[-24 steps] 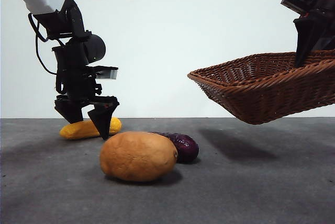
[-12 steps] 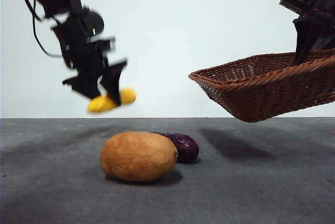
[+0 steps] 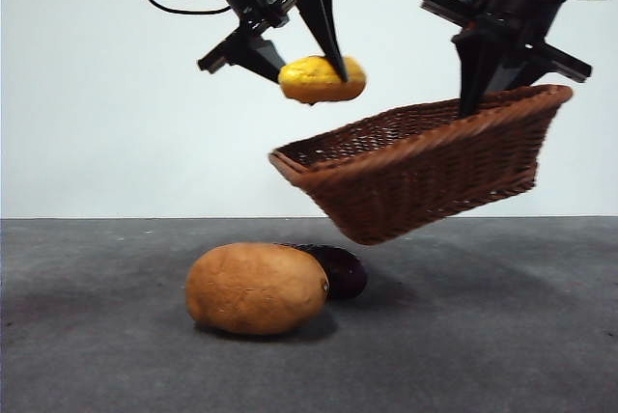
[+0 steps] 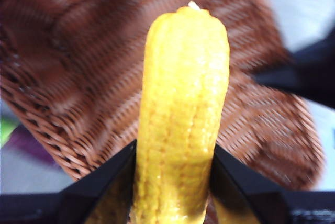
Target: Help me put the vegetables on the table into the basket
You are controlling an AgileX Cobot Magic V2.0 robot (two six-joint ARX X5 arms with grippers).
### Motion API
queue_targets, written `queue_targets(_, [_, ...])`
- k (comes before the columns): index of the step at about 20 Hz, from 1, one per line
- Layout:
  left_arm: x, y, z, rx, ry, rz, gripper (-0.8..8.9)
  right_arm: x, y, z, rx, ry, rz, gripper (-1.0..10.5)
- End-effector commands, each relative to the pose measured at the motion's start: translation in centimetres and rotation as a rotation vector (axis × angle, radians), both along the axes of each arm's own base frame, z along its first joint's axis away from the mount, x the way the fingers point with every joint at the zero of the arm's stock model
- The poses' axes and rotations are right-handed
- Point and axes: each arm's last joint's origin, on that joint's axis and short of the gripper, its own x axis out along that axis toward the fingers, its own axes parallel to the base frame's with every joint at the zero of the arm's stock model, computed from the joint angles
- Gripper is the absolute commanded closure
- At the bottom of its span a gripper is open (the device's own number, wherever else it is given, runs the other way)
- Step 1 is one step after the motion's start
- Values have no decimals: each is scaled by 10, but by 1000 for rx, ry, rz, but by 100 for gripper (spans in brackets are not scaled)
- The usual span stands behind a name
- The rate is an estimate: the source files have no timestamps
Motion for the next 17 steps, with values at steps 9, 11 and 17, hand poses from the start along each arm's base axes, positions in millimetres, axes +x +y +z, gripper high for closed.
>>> queue_targets(9, [-1,2,-8,45,101,152,560,-9,19,6,236,72,98,963])
queue_targets(11, [0,2,-8,45,86,140,305,-11,19,6,232,84,105,963])
queue_targets(17, [-10,23,25,20,-56,40,281,-14,14,3,96,96,78,963])
